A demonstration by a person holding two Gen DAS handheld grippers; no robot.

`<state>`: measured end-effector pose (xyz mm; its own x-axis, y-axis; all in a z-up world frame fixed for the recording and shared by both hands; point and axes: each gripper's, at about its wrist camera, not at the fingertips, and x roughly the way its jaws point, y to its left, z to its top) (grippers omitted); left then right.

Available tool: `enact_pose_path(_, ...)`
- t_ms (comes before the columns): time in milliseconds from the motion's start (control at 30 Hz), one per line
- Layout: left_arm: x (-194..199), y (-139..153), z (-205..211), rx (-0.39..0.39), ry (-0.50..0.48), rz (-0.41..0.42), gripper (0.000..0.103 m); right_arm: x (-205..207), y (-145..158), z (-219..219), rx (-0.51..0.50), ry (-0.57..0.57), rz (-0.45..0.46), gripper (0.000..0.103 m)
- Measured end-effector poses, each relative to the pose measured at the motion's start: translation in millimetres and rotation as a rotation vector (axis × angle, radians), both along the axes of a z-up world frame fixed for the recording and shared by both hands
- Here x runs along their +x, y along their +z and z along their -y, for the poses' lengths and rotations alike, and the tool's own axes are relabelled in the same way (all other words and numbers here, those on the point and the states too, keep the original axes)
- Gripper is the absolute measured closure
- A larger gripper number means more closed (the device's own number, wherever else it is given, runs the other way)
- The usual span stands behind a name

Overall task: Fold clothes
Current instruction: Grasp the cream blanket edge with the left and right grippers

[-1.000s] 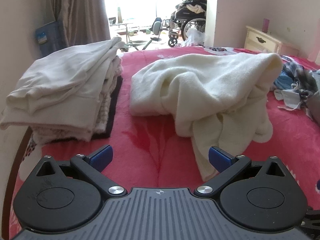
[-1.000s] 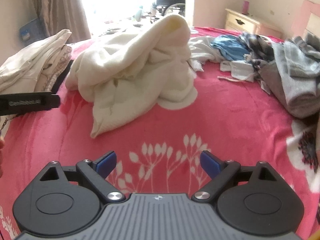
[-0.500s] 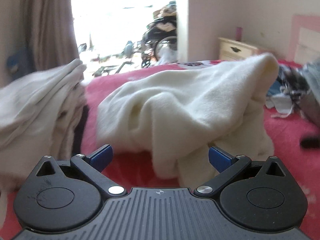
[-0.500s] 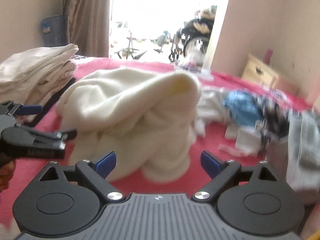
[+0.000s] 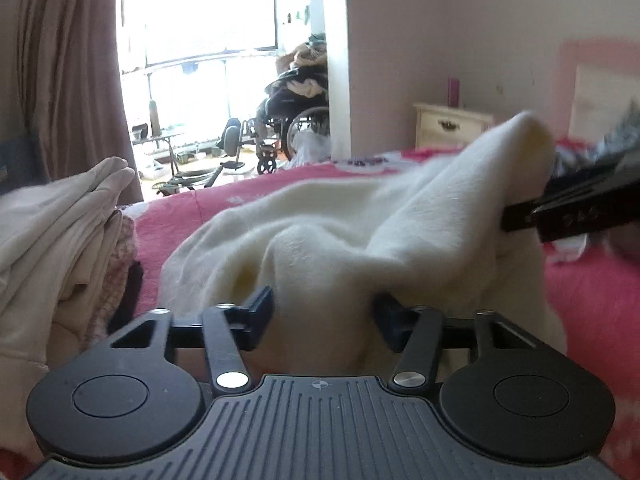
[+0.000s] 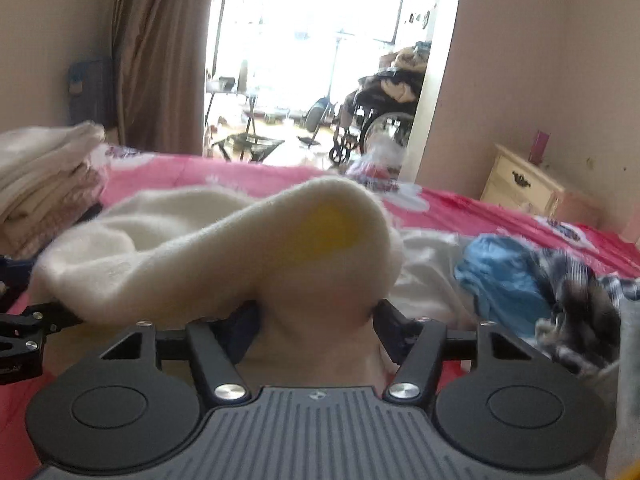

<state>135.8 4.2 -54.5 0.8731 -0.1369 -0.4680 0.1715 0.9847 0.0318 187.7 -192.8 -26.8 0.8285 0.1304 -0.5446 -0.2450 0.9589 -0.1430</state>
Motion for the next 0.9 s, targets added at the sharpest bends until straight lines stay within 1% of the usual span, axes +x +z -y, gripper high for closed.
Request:
enact_pose_path(33, 4, 1, -1, -0.006, 0.006, -0.002, 0.049, 2, -1, -1, -0.003, 0.004, 0.002, 0.049)
enact_pose_path(100, 10, 3, -1, -0.004, 0.016, 0.0, 0.051, 7, -1, -4, -0.015, 0.009, 0.01, 0.072)
enact_pose_path(133, 14, 4, -2, -0.005, 0.02, 0.003, 0.06, 8, -1, -5, -0.025, 0.007, 0.023, 0.077)
enact_pose_path(167, 17, 5, -3, -0.009, 0.028, 0.004, 0.066, 9, 1, -6, -0.032, 0.004, 0.038, 0.088)
enact_pose_path(200, 21, 7, -5, -0.022, 0.041, -0.001, 0.077, 7, 6, -5, -0.029, -0.005, 0.061, 0.091)
enact_pose_path(233, 26, 10, -8, -0.042, 0.057, -0.012, 0.082, 5, 13, -4, -0.022, -0.017, 0.091, 0.094)
enact_pose_path(300, 31, 16, -16, -0.102, 0.084, -0.04, 0.087, -3, 29, 0, -0.02, -0.046, 0.166, 0.094)
enact_pose_path(333, 31, 20, -20, -0.133, 0.094, -0.049, 0.09, -7, 37, 3, -0.013, -0.055, 0.188, 0.095)
enact_pose_path(400, 29, 25, -23, -0.154, 0.102, -0.044, 0.093, -13, 52, 10, 0.004, -0.07, 0.225, 0.095)
enact_pose_path(533, 14, 42, -29, -0.167, 0.119, 0.023, 0.096, -33, 81, 23, 0.03, -0.08, 0.309, 0.096)
enact_pose_path(633, 1, 60, -36, -0.195, 0.139, 0.082, 0.096, -57, 101, 28, 0.032, -0.068, 0.385, 0.096)
enact_pose_path(700, -9, 73, -41, -0.211, 0.144, 0.111, 0.096, -75, 113, 32, 0.043, -0.056, 0.419, 0.096)
enact_pose_path(800, -24, 89, -46, -0.231, 0.135, 0.146, 0.096, -106, 133, 39, 0.071, -0.047, 0.466, 0.097)
enact_pose_path(900, -43, 102, -47, -0.242, 0.103, 0.188, 0.096, -142, 155, 50, 0.098, -0.05, 0.515, 0.097)
